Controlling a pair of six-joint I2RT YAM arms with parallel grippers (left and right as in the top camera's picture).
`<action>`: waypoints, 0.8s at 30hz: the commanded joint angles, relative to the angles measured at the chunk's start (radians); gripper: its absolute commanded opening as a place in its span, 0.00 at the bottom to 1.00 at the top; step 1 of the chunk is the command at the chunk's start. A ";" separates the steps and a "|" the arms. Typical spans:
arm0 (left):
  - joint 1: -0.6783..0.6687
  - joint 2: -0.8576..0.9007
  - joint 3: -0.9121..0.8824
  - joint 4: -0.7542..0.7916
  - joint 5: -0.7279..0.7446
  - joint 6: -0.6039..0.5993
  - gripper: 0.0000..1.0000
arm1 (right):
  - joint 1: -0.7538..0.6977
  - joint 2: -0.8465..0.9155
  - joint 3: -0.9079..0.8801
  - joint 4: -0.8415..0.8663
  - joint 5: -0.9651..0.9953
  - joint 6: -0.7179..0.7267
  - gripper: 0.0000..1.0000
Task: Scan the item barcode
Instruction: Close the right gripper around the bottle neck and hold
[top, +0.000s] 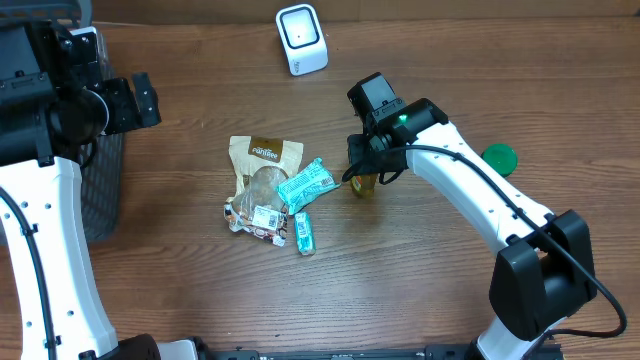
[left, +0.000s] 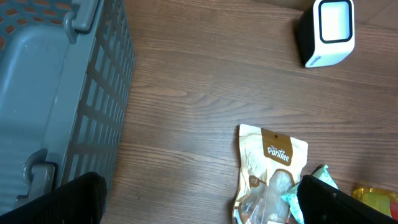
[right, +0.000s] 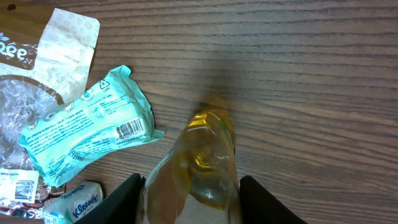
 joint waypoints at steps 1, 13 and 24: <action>-0.002 0.002 0.011 0.003 -0.002 -0.006 1.00 | 0.005 0.005 -0.006 0.005 -0.002 -0.004 0.50; -0.003 0.002 0.011 0.003 -0.002 -0.006 1.00 | 0.005 0.005 -0.006 0.002 -0.002 -0.003 0.43; -0.003 0.002 0.011 0.003 -0.002 -0.006 1.00 | 0.005 0.005 -0.006 -0.026 -0.002 -0.003 0.44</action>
